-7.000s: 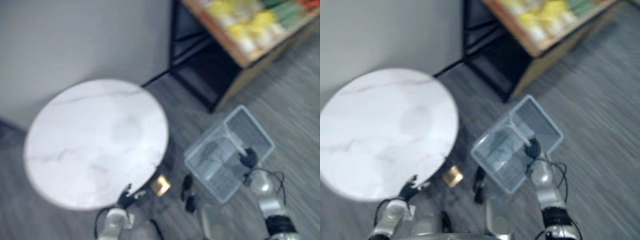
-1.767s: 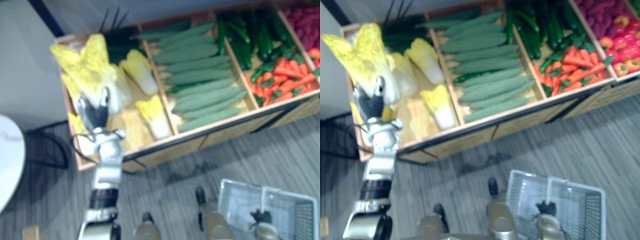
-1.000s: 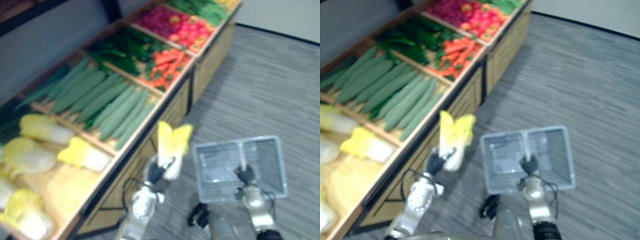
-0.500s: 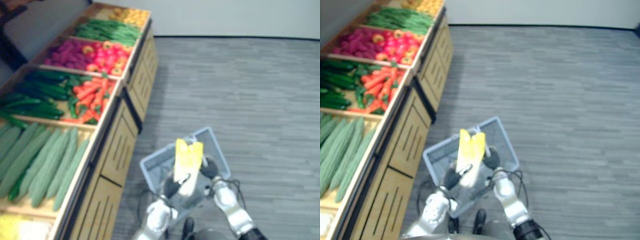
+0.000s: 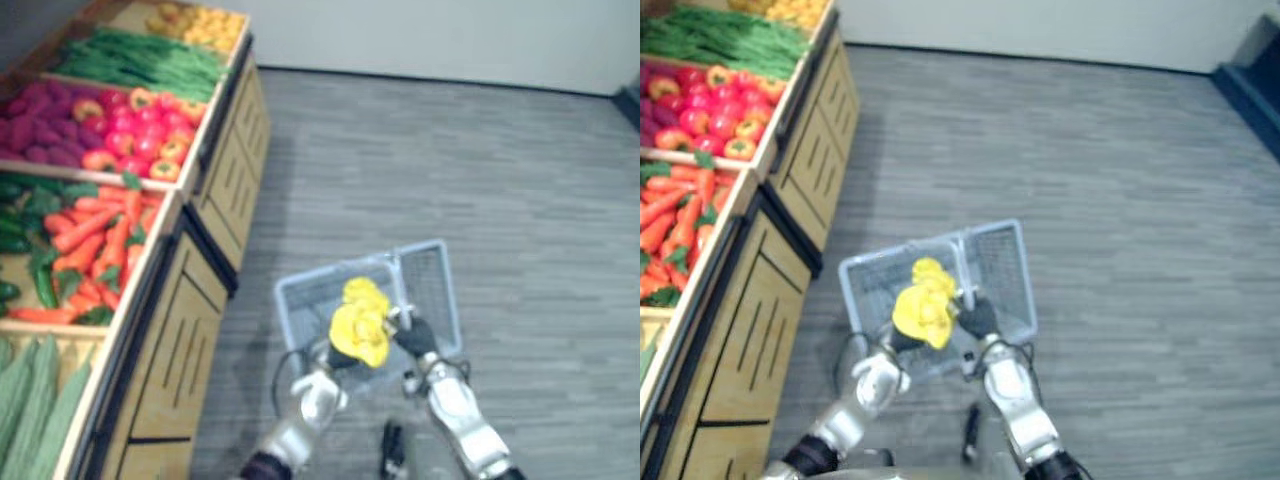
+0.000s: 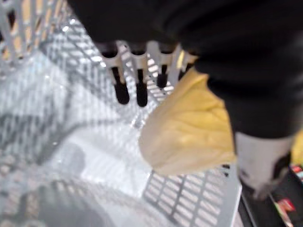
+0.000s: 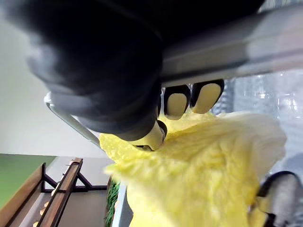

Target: Pick vegetable in the basket

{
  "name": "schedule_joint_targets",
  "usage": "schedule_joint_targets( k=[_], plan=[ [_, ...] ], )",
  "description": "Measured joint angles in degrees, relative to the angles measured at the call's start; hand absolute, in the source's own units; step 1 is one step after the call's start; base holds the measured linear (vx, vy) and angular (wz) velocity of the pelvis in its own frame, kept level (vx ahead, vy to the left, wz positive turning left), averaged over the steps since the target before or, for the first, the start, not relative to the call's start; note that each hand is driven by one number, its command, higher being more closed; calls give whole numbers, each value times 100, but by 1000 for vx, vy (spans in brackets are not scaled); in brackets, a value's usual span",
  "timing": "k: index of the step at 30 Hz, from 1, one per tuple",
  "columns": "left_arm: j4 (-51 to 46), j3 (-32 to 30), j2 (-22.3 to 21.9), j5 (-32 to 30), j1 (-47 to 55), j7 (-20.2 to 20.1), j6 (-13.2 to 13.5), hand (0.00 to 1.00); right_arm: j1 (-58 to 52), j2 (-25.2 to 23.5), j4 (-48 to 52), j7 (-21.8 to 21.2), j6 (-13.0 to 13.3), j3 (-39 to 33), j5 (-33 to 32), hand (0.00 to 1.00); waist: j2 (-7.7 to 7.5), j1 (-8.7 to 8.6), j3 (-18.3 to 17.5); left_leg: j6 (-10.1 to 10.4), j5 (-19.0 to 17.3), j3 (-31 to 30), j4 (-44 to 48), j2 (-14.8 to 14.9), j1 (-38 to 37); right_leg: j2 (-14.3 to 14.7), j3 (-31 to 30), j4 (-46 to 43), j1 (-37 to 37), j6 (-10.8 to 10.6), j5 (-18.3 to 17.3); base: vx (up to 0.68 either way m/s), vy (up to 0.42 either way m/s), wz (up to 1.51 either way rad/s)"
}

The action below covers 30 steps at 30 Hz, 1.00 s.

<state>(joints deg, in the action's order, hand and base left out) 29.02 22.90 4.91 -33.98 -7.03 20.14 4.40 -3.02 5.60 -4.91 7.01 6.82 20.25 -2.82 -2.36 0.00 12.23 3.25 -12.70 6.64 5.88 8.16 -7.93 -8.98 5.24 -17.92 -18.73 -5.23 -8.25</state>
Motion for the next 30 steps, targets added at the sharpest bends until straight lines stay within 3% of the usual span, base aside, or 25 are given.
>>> schedule_joint_targets(
  k=[2,3,4,5,6,7,8,10,12,13,14,15,16,17,18,20,21,22,24,26,28,30],
  plan=[
    [8,-153,28,-115,73,75,-14,0,-182,-23,-11,-20,12,0,11,100,-20,-6,-16,359,-243,-92,41,161,-257,-112,-207,361,94,-270,698,533,-453,40],
    [7,-290,-7,-135,204,108,-23,0,-216,14,-219,-66,10,-8,22,100,183,9,-44,432,-309,-146,202,430,-316,70,-50,-76,83,-202,681,498,-426,47],
    [-141,-401,-45,-199,401,111,-15,0,-256,23,-492,-112,-5,-178,62,100,316,-11,-131,358,-257,-289,956,702,32,208,183,-233,153,-60,399,474,-420,49],
    [-266,-451,-81,-246,501,112,-1,0,-257,15,-628,-117,-24,-308,66,100,356,1,-140,305,-163,-379,1504,815,299,269,294,-239,253,22,296,464,-421,61],
    [-495,-479,-228,-252,671,62,43,0,-219,70,-885,-187,-55,-422,166,100,454,39,-106,58,151,-444,2680,1067,858,393,560,-88,628,147,191,457,-390,60],
    [-735,-504,-401,-251,840,29,49,0,-221,88,-1013,-199,-102,-506,278,100,507,59,-85,29,227,-399,3523,1192,1207,461,743,109,1006,240,125,549,-401,71],
    [-1066,-514,-554,-243,1062,-38,133,0,-224,87,-1219,-198,-160,-763,354,100,506,151,-81,23,179,-146,4210,1221,1508,484,909,392,1504,299,88,455,-282,61],
    [-1762,-587,-663,-236,1341,-43,313,0,-153,81,-1615,-34,-195,-1431,525,100,488,278,-79,12,-38,670,4368,1044,2011,399,1363,890,2171,344,57,409,-220,94],
    [-2142,-871,-677,-225,1430,-28,313,0,-124,193,-1817,109,-259,-2124,590,100,511,371,-127,-2,-112,1414,3840,811,2289,295,1746,1123,2419,263,7,343,-137,105],
    [-2308,-1120,-648,-221,1490,-28,280,0,-111,349,-1966,283,-331,-2641,637,100,599,406,-182,-66,-72,2331,3241,678,2287,218,2118,1247,2646,153,-68,341,-80,145],
    [-2435,-1265,-632,-223,1594,-47,268,0,-122,498,-2125,490,-392,-3124,626,100,683,355,-259,-333,163,3281,2659,509,2224,184,2577,1303,2911,-15,-197,428,-81,185],
    [-2541,-1318,-604,-222,1680,-58,262,0,-143,611,-2263,633,-420,-3482,621,100,760,300,-336,-782,465,3945,2192,356,2111,209,2943,1263,3082,-157,-334,365,-55,177],
    [-2601,-1318,-566,-222,1755,-64,263,0,-166,659,-2348,707,-451,-3699,618,100,754,258,-382,-1180,335,4227,1953,246,1995,208,3143,1200,3158,-246,-450,388,-12,191],
    [-2620,-1327,-468,-223,1886,-90,258,0,-163,730,-2567,830,-517,-4033,607,100,743,199,-525,-1378,52,4178,1459,-102,1901,163,3534,892,3219,-339,-603,397,14,190],
    [-2597,-1359,-414,-224,1941,-158,241,0,-125,768,-2782,891,-544,-4250,594,100,717,172,-569,-1448,-18,3904,1125,-331,1858,84,3707,453,3173,-335,-647,502,17,222],
    [-2681,-1367,-316,-217,2095,-274,207,0,-93,755,-3241,933,-600,-4723,503,100,621,134,-607,-1445,86,3308,729,-695,1580,-458,3758,-1246,2944,-253,-623,457,-30,178],
    [-2818,-1392,-217,-205,2202,-315,199,0,-83,740,-3547,954,-643,-4872,503,100,453,118,-594,-1423,90,2964,614,-848,1280,-741,3471,-2368,2766,-139,-699,498,-132,153],
    [-2969,-1503,-147,-66,2304,-320,199,0,-73,738,-3697,967,-728,-4987,503,100,424,107,-595,-1328,87,2660,489,-863,974,-758,2971,-3174,2478,41,-791,493,-161,136],
    [-3238,-1620,-63,199,2351,-284,236,0,-150,731,-3870,1019,-730,-5126,484,100,479,-2,-632,-1173,175,2081,221,-786,604,-583,2248,-3728,1824,239,-946,415,-177,134],
    [-3307,-1677,-67,344,2288,-219,283,0,-250,733,-3871,1047,-722,-5200,441,100,518,-115,-671,-1035,261,1667,106,-712,551,-497,1871,-3433,1282,290,-977,339,-190,132],
    [-3224,-1705,-27,452,2153,-166,286,0,-391,729,-3884,1042,-679,-5216,383,100,519,-202,-668,-878,358,1097,27,-643,564,-338,1057,-2341,715,269,-963,313,-303,143],
    [-2999,-1702,-20,448,1947,-114,288,0,-551,682,-3916,1035,-605,-5296,249,100,511,-324,-661,-666,413,500,-41,-582,586,-149,180,-1020,606,101,-812,241,-368,147]
  ],
)
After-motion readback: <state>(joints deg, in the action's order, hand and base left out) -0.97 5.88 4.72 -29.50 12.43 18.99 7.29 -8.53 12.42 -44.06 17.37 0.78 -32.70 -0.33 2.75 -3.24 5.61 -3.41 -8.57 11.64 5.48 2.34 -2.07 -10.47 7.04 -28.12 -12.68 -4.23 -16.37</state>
